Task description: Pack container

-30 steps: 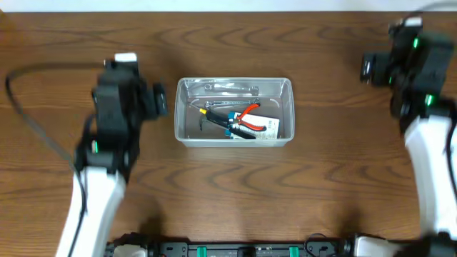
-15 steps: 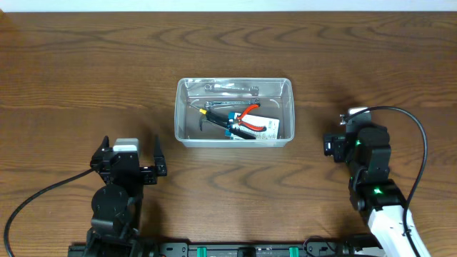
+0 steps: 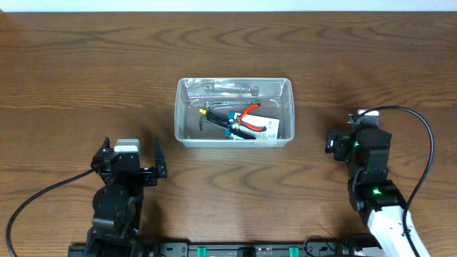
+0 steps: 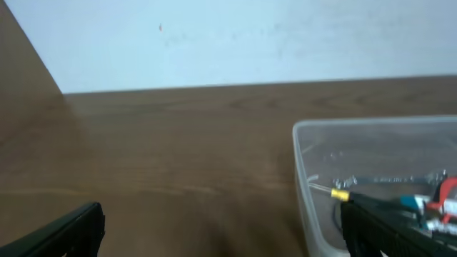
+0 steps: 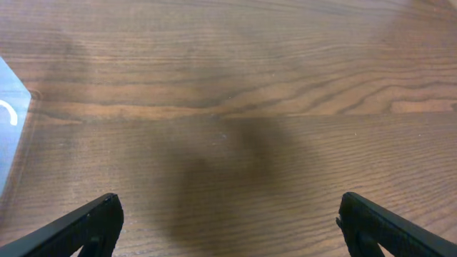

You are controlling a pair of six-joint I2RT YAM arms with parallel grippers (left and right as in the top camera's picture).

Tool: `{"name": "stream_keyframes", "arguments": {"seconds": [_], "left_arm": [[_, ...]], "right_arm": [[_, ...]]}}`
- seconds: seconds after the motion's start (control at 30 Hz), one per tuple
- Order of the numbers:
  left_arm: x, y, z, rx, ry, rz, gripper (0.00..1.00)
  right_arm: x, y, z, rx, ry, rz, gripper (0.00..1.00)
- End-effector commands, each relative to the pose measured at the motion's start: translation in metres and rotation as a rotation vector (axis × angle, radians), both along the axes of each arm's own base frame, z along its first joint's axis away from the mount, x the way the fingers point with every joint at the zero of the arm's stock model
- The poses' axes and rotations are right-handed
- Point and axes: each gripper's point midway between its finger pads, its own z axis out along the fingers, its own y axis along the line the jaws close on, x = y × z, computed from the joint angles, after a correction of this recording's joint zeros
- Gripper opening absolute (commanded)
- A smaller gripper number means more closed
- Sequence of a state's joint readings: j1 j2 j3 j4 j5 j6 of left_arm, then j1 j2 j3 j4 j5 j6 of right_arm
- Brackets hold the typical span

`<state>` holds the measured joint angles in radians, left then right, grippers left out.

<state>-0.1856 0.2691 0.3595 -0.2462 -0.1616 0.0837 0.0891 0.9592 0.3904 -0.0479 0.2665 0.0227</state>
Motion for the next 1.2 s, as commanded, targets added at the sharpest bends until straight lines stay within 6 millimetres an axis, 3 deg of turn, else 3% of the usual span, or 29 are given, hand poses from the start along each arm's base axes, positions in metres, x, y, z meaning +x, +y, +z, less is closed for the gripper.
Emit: {"name": "stream_keyframes", "arguments": {"seconds": [0.0,0.37,0.67,0.93,1.03,1.17], "left_arm": [[-0.002,0.001,-0.002,0.018,0.018,0.001,0.98],[-0.021,0.005,-0.051,0.059,0.232,0.0,0.98],[-0.048,0.01,-0.093,0.098,0.433,-0.002,0.98],[-0.066,0.013,-0.113,0.12,0.548,-0.002,0.98],[-0.068,0.014,-0.115,0.121,0.557,-0.003,0.98],[-0.068,0.014,-0.115,0.121,0.558,-0.003,0.98]], "right_arm": [[0.0,0.0,0.003,0.017,-0.016,-0.022,0.99],[-0.005,-0.005,0.011,0.019,-0.031,-0.036,0.99],[-0.051,-0.007,0.057,0.031,-0.162,-0.027,0.99],[-0.092,0.013,0.06,0.107,-0.197,0.09,0.99],[-0.089,0.011,0.066,0.125,-0.304,0.077,0.99],[-0.07,0.012,0.088,0.139,-0.569,0.087,0.99]]}}
